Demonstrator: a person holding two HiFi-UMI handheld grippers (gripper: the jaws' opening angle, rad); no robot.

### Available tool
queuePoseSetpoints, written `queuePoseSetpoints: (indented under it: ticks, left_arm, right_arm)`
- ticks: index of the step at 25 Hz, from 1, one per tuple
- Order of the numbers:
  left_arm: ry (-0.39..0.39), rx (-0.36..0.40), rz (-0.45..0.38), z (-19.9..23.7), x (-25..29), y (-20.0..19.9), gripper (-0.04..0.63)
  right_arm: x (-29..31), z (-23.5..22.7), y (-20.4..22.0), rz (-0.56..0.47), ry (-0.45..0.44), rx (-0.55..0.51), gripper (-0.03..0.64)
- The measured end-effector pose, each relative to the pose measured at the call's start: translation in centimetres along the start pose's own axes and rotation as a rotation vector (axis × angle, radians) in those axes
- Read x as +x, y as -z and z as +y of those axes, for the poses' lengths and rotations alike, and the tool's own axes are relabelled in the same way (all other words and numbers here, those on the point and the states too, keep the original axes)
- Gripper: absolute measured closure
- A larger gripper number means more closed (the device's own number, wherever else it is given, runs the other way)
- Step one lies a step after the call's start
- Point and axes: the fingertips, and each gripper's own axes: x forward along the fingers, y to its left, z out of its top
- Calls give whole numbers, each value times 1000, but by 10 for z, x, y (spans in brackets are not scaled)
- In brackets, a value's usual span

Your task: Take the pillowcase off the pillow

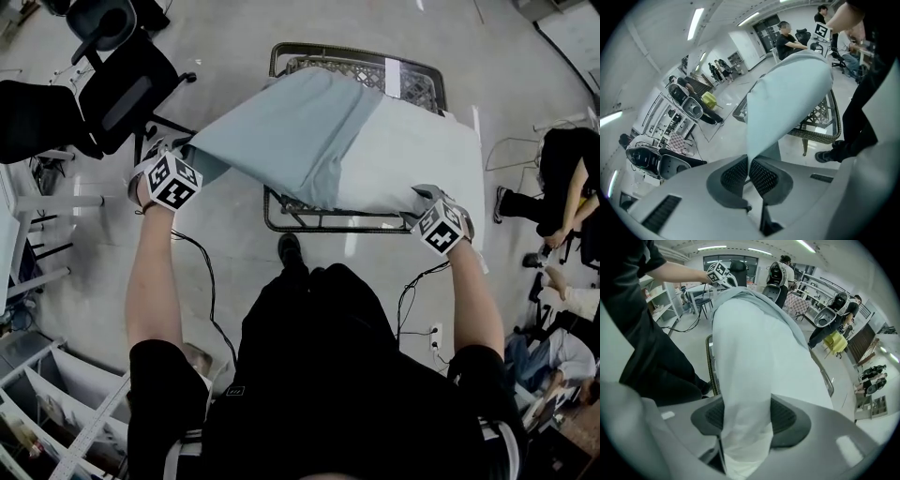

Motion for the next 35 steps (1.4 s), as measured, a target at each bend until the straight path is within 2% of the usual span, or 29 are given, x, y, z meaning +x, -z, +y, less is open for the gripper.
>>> queuePoseSetpoints:
  ticks: [7, 10, 15, 18, 20, 24, 27, 31, 35]
  left_arm:
    - [-43, -35, -12, 31, -5, -8, 586]
    - [-103, -17, -47, 43, -16, -31, 586]
    - [-183, -47, -81, 66, -30, -55, 586]
    - [-186, -79, -141, 71, -47, -70, 586]
    - [-180, -69, -206, 62, -64, -91, 586]
    - [-223, 38, -259, 54, -88, -125, 586]
    - [-234, -17, -302, 71, -102, -135, 586]
    - [-243, -71, -373, 87, -125, -152, 586]
    - [-204, -1, -436, 60, -136, -187, 586]
  right_arm:
    - [13, 29, 54, 81, -33, 0, 362]
    - [20, 40, 57, 87, -34, -35, 344]
    - [20, 50, 62, 89, -103, -18, 353]
    - [14, 51, 66, 89, -109, -22, 353]
    - [3, 48, 61, 74, -106, -14, 322]
    - [-35, 20, 35, -33, -62, 94, 351]
    - [-49, 6, 19, -63, -35, 88, 351]
    - [-26, 27, -28, -125, -47, 11, 351]
    - [17, 58, -122, -231, -35, -42, 245]
